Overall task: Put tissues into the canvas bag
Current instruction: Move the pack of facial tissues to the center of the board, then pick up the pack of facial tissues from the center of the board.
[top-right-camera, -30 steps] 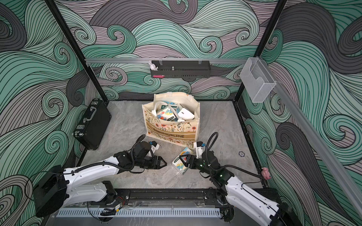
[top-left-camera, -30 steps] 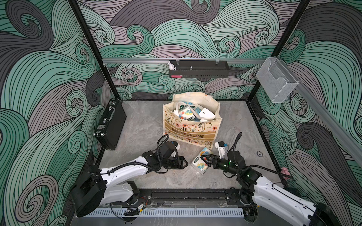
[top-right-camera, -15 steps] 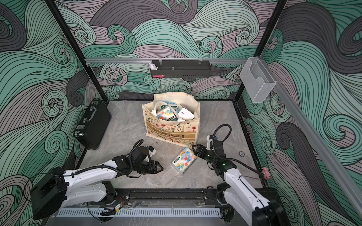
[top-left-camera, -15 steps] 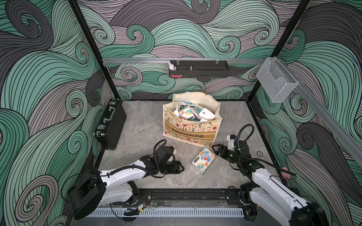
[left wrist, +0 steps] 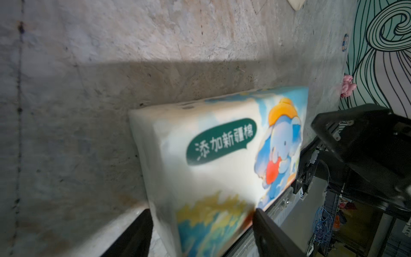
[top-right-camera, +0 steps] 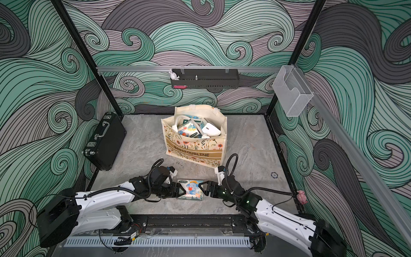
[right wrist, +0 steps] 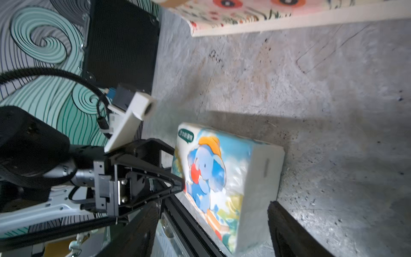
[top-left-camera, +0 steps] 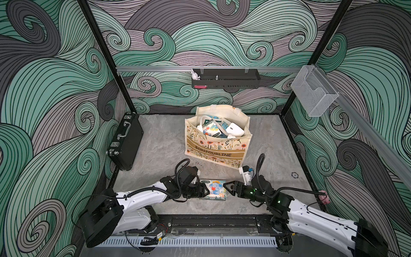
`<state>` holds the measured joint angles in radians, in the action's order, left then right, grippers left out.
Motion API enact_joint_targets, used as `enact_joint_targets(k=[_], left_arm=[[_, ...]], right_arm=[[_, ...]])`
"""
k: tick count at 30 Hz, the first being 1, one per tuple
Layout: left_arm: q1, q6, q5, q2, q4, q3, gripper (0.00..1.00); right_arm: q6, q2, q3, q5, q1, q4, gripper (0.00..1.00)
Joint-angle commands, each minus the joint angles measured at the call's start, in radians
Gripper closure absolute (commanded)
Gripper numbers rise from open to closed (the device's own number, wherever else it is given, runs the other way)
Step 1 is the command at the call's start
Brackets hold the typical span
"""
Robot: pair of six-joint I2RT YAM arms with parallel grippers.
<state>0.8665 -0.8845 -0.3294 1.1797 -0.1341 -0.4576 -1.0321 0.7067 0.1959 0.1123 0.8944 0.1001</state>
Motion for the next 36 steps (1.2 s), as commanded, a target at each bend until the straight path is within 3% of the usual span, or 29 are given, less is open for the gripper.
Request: enact_joint_targets(k=[1, 6, 12, 19, 24, 28, 29, 30, 33, 36], left_arm=[[0.004, 0.005, 0.017, 0.001, -0.011, -0.021, 0.27], [0.003, 0.036, 0.075, -0.032, -0.09, -0.034, 0.35], [-0.005, 0.084, 0.124, -0.017, -0.141, -0.028, 0.74], [-0.009, 0.059, 0.112, 0.022, -0.068, 0.053, 0.76], [-0.011, 0.053, 0.113, 0.037, -0.046, 0.085, 0.76], [-0.012, 0.057, 0.115, 0.017, -0.064, 0.076, 0.74], [-0.013, 0.062, 0.116, 0.005, -0.078, 0.065, 0.71], [-0.016, 0.068, 0.115, -0.007, -0.096, 0.052, 0.65], [-0.035, 0.114, 0.099, -0.049, -0.2, -0.018, 0.33], [-0.087, 0.165, 0.083, -0.139, -0.383, -0.135, 0.24]], right_arm=[[-0.019, -0.011, 0.007, -0.069, -0.045, -0.07, 0.21], [-0.016, 0.109, -0.046, 0.054, -0.095, 0.073, 0.17], [-0.022, 0.377, -0.046, 0.23, -0.1, 0.34, 0.15], [-0.079, 0.66, -0.017, 0.328, -0.082, 0.618, 0.15], [-0.115, 0.735, 0.003, 0.333, -0.072, 0.729, 0.17], [-0.106, 0.72, 0.027, 0.348, -0.071, 0.745, 0.33], [-0.095, 0.706, 0.039, 0.358, -0.072, 0.733, 0.43], [-0.074, 0.689, 0.053, 0.372, -0.072, 0.71, 0.53], [0.004, 0.596, 0.111, 0.427, -0.082, 0.599, 0.69], [0.145, 0.425, 0.228, 0.488, -0.119, 0.322, 0.7]])
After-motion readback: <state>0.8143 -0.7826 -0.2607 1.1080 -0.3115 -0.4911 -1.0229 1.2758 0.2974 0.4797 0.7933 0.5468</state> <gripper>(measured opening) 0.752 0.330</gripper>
